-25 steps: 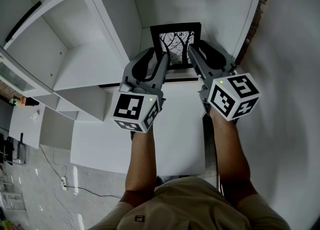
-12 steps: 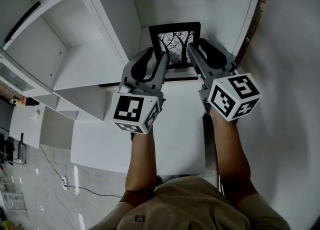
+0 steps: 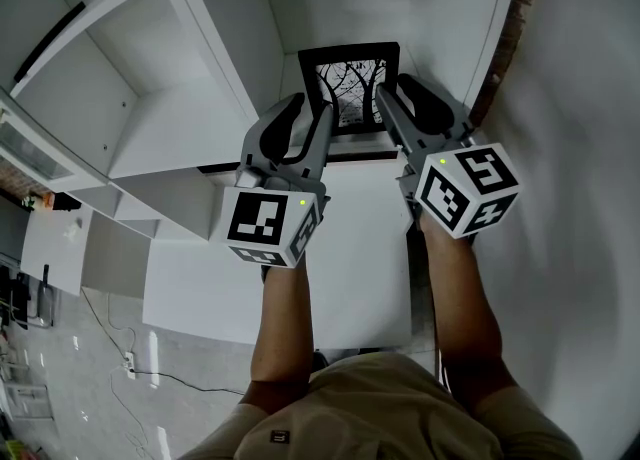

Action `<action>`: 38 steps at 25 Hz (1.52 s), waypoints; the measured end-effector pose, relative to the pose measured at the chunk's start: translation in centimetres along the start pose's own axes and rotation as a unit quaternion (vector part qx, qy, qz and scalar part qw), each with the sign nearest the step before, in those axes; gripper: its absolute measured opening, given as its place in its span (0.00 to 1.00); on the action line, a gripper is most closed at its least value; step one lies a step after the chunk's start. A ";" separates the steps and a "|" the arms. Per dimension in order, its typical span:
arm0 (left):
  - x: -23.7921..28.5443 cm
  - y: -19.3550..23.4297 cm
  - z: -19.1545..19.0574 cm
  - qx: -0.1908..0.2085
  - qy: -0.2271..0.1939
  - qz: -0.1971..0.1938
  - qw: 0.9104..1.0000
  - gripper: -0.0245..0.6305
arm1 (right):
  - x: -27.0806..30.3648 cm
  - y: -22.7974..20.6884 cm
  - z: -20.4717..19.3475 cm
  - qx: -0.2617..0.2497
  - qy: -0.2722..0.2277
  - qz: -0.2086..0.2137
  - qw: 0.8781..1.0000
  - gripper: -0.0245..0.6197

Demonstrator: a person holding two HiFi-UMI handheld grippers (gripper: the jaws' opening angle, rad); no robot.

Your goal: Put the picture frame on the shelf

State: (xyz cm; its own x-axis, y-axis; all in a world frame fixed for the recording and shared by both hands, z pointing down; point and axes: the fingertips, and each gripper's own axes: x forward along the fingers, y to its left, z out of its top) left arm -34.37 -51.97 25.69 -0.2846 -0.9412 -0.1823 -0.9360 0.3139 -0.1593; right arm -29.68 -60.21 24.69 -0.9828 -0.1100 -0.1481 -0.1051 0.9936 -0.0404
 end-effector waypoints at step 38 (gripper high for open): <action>-25.0 -6.7 8.0 -0.014 -0.016 -0.093 0.995 0.05 | -18.0 19.0 2.9 -0.044 0.008 0.137 0.990 0.05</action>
State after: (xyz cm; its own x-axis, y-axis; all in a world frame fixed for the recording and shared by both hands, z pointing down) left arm -19.36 -29.51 23.56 -0.0998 -0.9780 -0.1831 -0.9775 0.1307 -0.1654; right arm -13.51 -39.39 23.68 -0.9784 0.1639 -0.1263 0.1539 0.9844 0.0852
